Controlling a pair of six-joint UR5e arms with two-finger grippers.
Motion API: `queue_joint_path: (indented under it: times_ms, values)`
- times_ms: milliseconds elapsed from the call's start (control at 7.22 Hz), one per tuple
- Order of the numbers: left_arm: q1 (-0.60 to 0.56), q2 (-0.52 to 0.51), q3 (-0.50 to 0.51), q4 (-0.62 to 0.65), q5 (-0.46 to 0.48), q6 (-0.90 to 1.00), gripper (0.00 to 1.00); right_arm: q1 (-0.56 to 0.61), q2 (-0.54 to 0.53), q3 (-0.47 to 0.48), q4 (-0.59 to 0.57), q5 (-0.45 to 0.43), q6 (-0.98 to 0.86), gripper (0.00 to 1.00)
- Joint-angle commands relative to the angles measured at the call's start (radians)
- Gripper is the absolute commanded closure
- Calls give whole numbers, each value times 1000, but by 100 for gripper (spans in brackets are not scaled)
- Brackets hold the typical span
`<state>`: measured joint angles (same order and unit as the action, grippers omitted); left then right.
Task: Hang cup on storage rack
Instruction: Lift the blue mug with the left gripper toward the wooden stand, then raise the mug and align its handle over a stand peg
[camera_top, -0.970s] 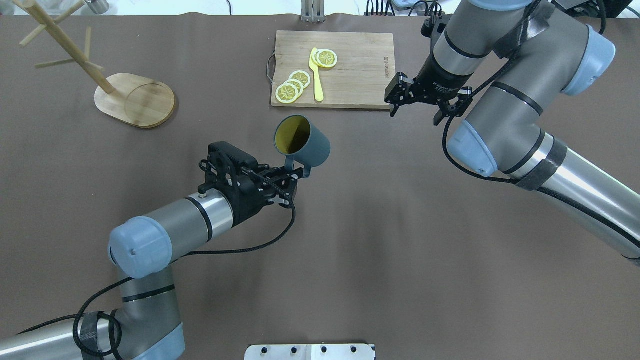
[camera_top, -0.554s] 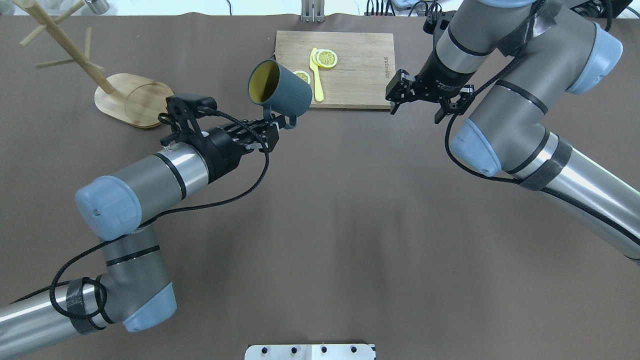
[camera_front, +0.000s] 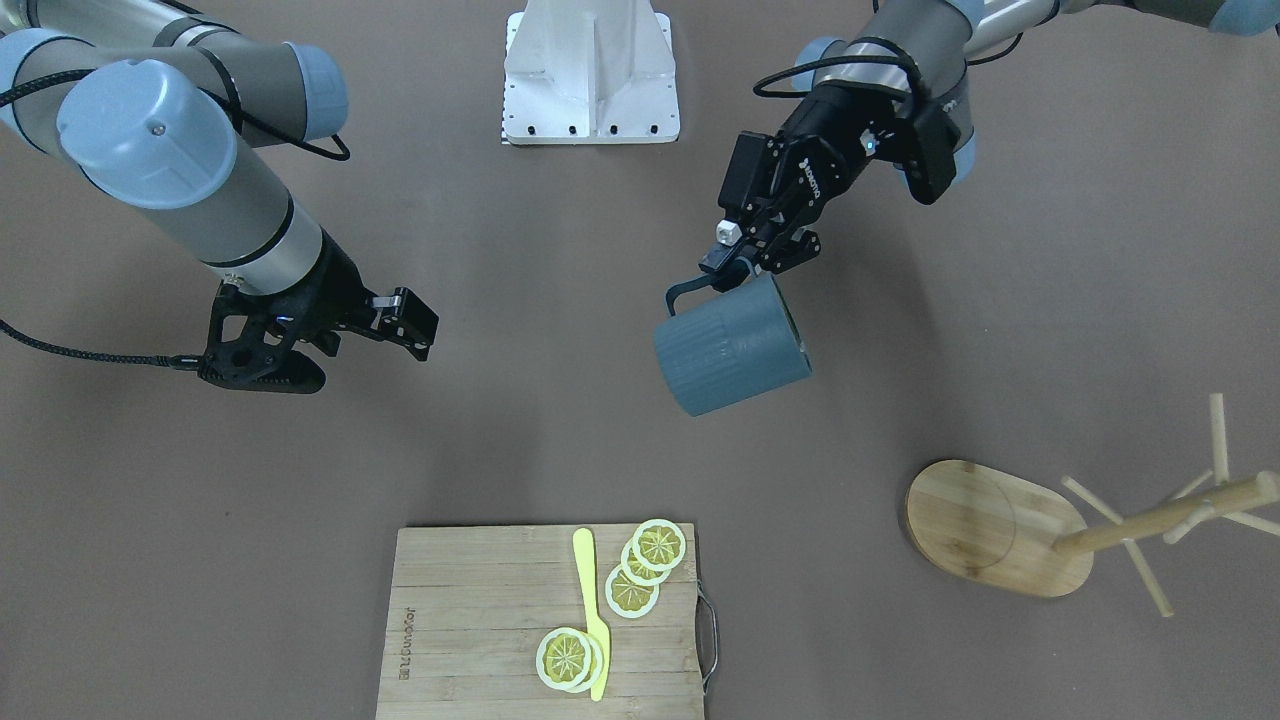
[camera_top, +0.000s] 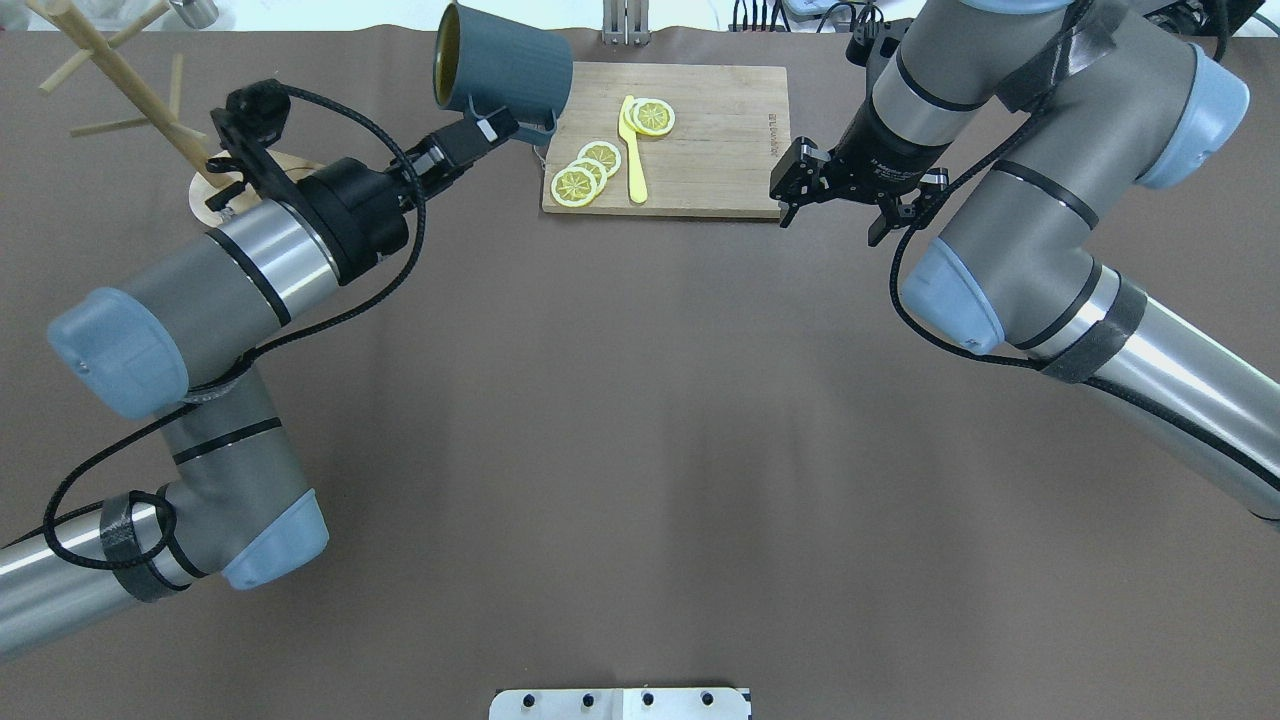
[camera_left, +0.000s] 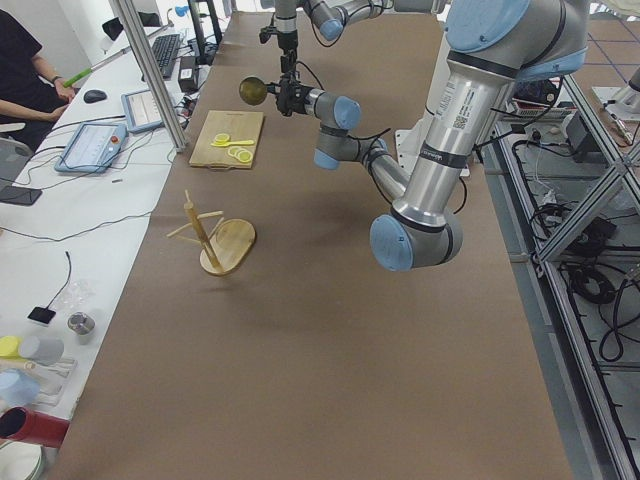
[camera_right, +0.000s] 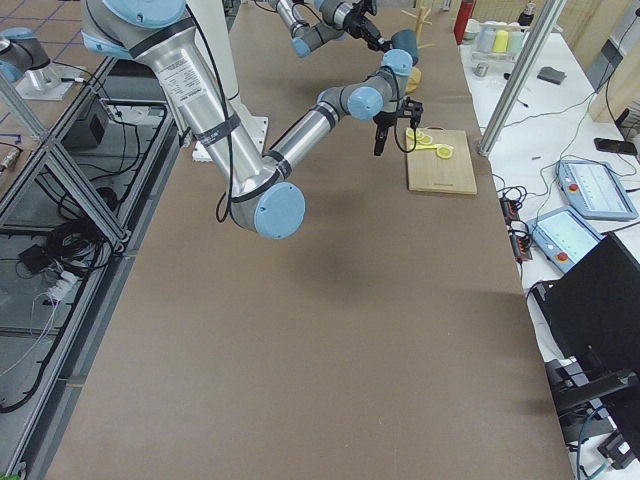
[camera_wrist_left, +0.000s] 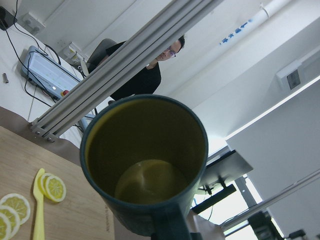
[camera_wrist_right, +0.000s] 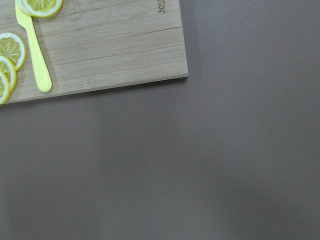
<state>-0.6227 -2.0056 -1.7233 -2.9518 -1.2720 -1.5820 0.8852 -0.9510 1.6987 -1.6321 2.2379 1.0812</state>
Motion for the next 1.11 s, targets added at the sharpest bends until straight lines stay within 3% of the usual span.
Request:
queue_joint_path:
  times_ms: [0,139,416,554,831,970]
  values:
    - [-86,13,26,-82,3,-227,100,0,0,-7,0,-1,-7,0]
    - [-92,11,94,-225,84,-304,100,0,0,-7,1,-1,-6,0]
    - [-103,13,262,-523,125,-361,100,6,2,-7,0,-1,-4,0]
    - [-132,13,275,-541,126,-454,100,6,2,-4,1,-1,0,0]
    - [-159,48,286,-544,233,-721,100,5,5,-1,0,-1,2,0]
    - [-160,50,307,-544,234,-742,100,5,5,-1,0,-1,2,0]
